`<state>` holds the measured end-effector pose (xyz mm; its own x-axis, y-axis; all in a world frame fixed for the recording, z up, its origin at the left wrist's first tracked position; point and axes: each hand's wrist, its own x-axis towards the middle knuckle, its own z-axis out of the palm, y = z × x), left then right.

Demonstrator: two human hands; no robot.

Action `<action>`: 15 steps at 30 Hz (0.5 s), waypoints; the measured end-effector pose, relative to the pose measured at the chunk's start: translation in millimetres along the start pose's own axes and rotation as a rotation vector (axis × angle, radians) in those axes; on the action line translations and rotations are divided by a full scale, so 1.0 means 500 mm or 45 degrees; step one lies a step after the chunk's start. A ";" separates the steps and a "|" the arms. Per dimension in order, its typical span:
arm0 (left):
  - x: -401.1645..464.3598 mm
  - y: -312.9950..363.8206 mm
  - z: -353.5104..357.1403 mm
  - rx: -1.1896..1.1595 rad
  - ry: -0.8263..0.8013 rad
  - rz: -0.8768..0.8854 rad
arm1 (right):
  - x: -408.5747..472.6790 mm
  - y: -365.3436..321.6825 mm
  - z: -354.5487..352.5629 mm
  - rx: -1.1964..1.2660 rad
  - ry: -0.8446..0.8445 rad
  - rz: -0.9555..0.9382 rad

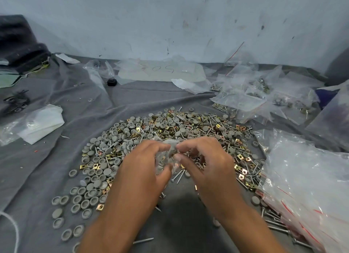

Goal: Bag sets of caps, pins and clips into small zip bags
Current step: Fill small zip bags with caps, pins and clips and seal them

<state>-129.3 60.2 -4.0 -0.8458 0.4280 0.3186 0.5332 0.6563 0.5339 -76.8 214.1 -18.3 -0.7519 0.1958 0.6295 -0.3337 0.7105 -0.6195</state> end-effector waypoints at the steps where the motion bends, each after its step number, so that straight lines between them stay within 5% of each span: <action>1: 0.000 0.000 0.000 0.002 0.002 0.000 | 0.001 0.003 0.002 0.020 -0.005 0.037; 5: -0.001 0.000 -0.003 0.004 0.031 -0.010 | 0.010 0.035 -0.002 0.020 -0.003 0.249; 10: -0.003 0.000 -0.004 0.007 0.037 -0.014 | 0.000 0.072 0.008 -0.408 -0.504 0.419; 15: -0.004 0.000 -0.003 0.003 0.042 -0.027 | -0.004 0.067 0.024 -0.655 -0.631 0.362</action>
<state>-127.7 58.2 -3.5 -0.8568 0.3934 0.3332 0.5155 0.6661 0.5391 -93.3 229.3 -45.6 -0.9766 0.1783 0.1200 0.1257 0.9269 -0.3536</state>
